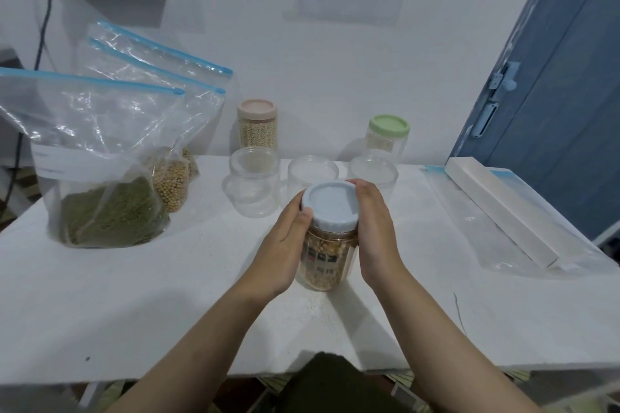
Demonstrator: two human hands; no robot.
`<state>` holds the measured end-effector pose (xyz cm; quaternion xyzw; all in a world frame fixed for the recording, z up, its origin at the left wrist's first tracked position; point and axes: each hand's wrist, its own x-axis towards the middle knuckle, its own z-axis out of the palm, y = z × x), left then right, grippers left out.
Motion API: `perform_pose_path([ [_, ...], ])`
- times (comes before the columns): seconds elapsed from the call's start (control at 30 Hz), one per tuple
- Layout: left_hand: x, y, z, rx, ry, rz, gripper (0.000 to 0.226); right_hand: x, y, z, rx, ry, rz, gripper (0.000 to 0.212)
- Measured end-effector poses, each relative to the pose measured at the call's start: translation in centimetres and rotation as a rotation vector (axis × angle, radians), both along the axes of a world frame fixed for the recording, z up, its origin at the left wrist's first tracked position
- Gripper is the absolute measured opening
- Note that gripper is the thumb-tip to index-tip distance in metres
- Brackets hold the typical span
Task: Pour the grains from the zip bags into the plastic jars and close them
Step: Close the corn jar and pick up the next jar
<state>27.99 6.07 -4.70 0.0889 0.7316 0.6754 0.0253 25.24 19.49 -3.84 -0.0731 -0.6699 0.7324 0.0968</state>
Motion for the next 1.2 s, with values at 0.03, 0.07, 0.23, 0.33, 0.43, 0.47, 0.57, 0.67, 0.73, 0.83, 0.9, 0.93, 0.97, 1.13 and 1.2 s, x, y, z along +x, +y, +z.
perform_pose_path([
  [0.03, 0.0, 0.1, 0.1, -0.001, -0.003, 0.005, 0.028, 0.0, 0.2, -0.1, -0.004, -0.006, 0.033, 0.030],
  [0.07, -0.1, 0.2, 0.1, -0.008, -0.008, 0.009, 0.027, 0.0, 0.5, -0.3, -0.014, -0.015, 0.064, 0.029],
  [0.23, -0.7, -0.3, -0.5, 0.020, -0.016, 0.031, 0.036, 0.2, 0.9, -1.0, -0.192, -0.062, 0.101, 0.038],
  [0.33, -0.2, -0.2, -0.1, 0.005, 0.010, -0.006, 0.040, 0.1, 1.2, -1.0, -0.240, -0.052, 0.112, 0.044],
  [0.43, 0.1, 0.1, 0.3, 0.003, 0.023, -0.006, 0.051, 0.2, 1.2, -0.9, -0.281, -0.075, 0.098, 0.039],
  [0.47, 0.0, 0.1, 0.2, 0.006, 0.018, 0.008, 0.057, 0.1, 1.3, -1.0, -0.267, -0.075, 0.102, 0.038],
  [0.57, -0.3, 0.0, -0.4, 0.023, -0.012, 0.068, 0.052, 0.1, 1.2, -1.0, -0.262, -0.062, 0.126, 0.038],
  [0.67, -0.3, 0.0, -0.6, 0.018, -0.015, 0.072, 0.050, 0.0, 1.3, -1.0, -0.257, -0.058, 0.134, 0.036],
  [0.73, -0.3, 0.2, -0.4, -0.005, -0.015, 0.074, 0.037, 0.0, 1.4, -0.9, -0.267, -0.060, 0.145, 0.039],
  [0.83, -0.5, 0.2, -0.2, -0.009, -0.041, 0.097, 0.019, -0.1, 1.3, -1.0, -0.281, -0.073, 0.127, 0.035],
  [0.9, -0.6, 0.0, -0.3, 0.001, -0.033, 0.102, 0.036, -0.2, 1.4, -1.1, -0.256, -0.060, 0.128, 0.035],
  [0.93, -0.7, 0.0, -0.5, 0.013, -0.036, 0.099, 0.045, -0.2, 1.4, -1.1, -0.251, -0.058, 0.141, 0.034],
  [0.97, -0.6, 0.0, -0.5, 0.025, -0.038, 0.095, 0.052, -0.2, 1.3, -1.1, -0.247, -0.058, 0.150, 0.034],
  [1.13, -0.4, 0.5, -0.3, -0.009, -0.024, 0.077, 0.040, 0.0, 1.3, -1.2, -0.206, -0.042, 0.134, 0.031],
  [1.2, -0.6, 0.5, 0.0, 0.006, -0.036, 0.073, 0.022, -0.1, 1.3, -1.2, -0.215, -0.041, 0.145, 0.030],
])
